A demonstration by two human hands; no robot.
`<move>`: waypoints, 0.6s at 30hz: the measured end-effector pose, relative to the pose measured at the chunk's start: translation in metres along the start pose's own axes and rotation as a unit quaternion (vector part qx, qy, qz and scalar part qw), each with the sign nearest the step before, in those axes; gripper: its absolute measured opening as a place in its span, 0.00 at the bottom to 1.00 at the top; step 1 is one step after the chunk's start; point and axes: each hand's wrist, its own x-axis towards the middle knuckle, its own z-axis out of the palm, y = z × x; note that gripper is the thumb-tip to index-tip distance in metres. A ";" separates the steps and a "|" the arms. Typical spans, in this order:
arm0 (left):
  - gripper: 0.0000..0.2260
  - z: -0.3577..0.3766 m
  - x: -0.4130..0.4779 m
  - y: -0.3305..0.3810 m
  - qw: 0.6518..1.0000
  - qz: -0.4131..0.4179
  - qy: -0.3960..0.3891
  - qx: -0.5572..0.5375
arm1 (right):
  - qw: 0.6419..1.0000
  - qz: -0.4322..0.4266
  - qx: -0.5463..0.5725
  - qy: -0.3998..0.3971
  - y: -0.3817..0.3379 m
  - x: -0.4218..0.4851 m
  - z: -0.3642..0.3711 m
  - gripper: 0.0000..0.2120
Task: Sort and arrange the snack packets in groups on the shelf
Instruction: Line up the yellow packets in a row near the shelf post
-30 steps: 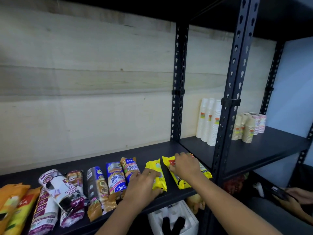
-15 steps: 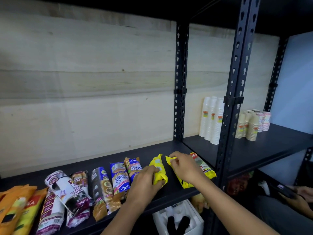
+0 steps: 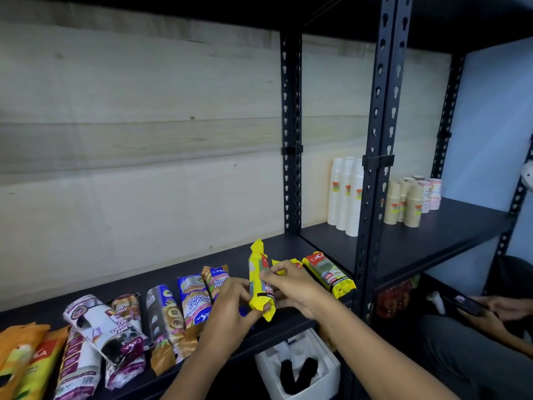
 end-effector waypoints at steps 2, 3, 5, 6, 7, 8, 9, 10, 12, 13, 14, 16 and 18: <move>0.17 -0.005 0.000 0.002 0.999 0.005 -0.032 0.027 | 0.995 -0.046 -0.072 0.054 0.003 0.000 0.001 0.21; 0.18 -0.008 0.001 0.003 0.997 0.011 -0.058 0.045 | 0.986 -0.073 -0.126 0.078 0.002 -0.002 0.001 0.20; 0.22 -0.014 0.001 0.003 0.988 0.018 -0.117 0.097 | 0.957 -0.119 -0.245 0.104 -0.003 -0.009 -0.002 0.16; 0.24 -0.016 0.000 0.002 0.983 0.018 -0.135 0.123 | 0.936 -0.136 -0.304 0.113 -0.006 -0.011 -0.004 0.16; 0.25 -0.017 0.000 0.001 0.980 0.018 -0.139 0.142 | 0.913 -0.148 -0.361 0.122 -0.009 -0.011 -0.006 0.16; 0.25 -0.018 -0.001 0.000 0.979 0.018 -0.130 0.156 | 0.886 -0.157 -0.417 0.132 -0.010 -0.011 -0.006 0.17; 0.24 -0.018 -0.003 -0.001 0.980 0.022 -0.111 0.164 | 0.858 -0.164 -0.466 0.138 -0.010 -0.008 -0.005 0.18; 0.22 -0.017 -0.005 -0.001 0.981 0.024 -0.091 0.168 | 0.836 -0.166 -0.505 0.138 -0.010 -0.007 -0.003 0.19; 0.19 -0.017 -0.009 0.001 0.984 0.017 -0.059 0.169 | 0.803 -0.160 -0.559 0.131 -0.004 0.000 0.001 0.20; 0.18 -0.016 -0.010 0.002 0.984 0.014 -0.046 0.170 | 0.790 -0.157 -0.579 0.130 -0.001 0.003 0.003 0.20; 0.18 -0.015 -0.011 0.003 0.985 0.014 -0.037 0.171 | 0.779 -0.153 -0.594 0.130 0.003 0.005 0.004 0.20; 0.18 -0.012 -0.012 0.007 0.985 0.023 -0.030 0.170 | 0.770 -0.147 -0.606 0.136 0.007 0.008 0.006 0.20; 0.19 -0.009 -0.011 0.010 0.985 0.034 -0.041 0.161 | 0.763 -0.143 -0.615 0.140 0.008 0.010 0.007 0.22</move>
